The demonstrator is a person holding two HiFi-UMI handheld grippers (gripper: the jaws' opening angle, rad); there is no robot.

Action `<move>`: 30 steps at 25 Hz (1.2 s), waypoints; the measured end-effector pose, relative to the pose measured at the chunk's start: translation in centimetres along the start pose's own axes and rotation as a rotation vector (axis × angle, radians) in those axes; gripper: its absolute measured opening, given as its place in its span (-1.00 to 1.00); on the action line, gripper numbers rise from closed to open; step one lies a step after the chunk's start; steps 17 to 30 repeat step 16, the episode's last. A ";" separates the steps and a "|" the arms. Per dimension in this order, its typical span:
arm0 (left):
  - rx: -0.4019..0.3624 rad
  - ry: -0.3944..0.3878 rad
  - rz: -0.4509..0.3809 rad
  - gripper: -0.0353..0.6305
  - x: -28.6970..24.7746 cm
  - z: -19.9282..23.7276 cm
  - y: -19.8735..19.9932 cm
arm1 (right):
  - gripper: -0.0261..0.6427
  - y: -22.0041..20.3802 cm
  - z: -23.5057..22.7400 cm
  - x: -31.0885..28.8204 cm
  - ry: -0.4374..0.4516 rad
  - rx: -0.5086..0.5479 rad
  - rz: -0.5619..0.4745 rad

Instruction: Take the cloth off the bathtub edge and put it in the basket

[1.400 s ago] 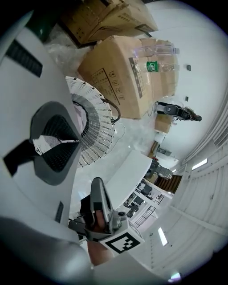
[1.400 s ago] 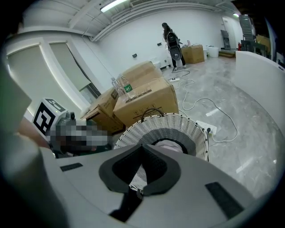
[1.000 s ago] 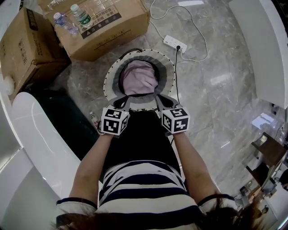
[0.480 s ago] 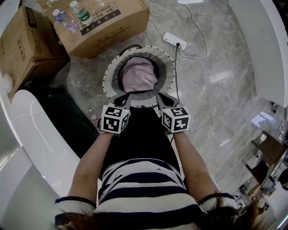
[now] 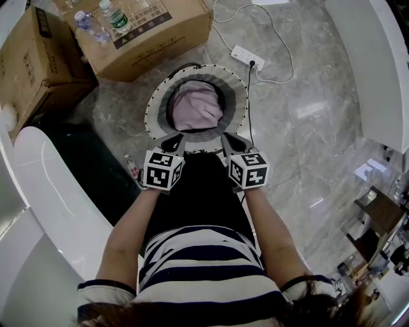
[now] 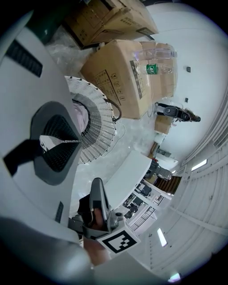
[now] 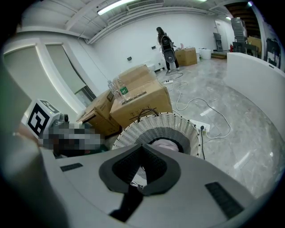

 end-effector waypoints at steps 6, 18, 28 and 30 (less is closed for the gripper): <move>0.005 0.001 0.000 -0.81 0.1 0.1 -0.1 | -0.84 -0.1 0.2 -0.2 0.005 -0.009 0.003; 0.009 0.003 0.006 -0.81 0.1 0.7 -0.2 | -0.84 -0.1 0.6 -0.7 0.013 -0.010 -0.001; 0.009 0.003 0.006 -0.81 0.1 0.7 -0.2 | -0.84 -0.1 0.6 -0.7 0.013 -0.010 -0.001; 0.009 0.003 0.006 -0.81 0.1 0.7 -0.2 | -0.84 -0.1 0.6 -0.7 0.013 -0.010 -0.001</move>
Point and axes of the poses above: the fingertips, and each gripper's own axes: x backward along the fingers, z to its left, y out of its top, the point moved 9 cm from there along x, backward along the fingers, and after that the axes turned 13 degrees about y, right-handed, at the moved point
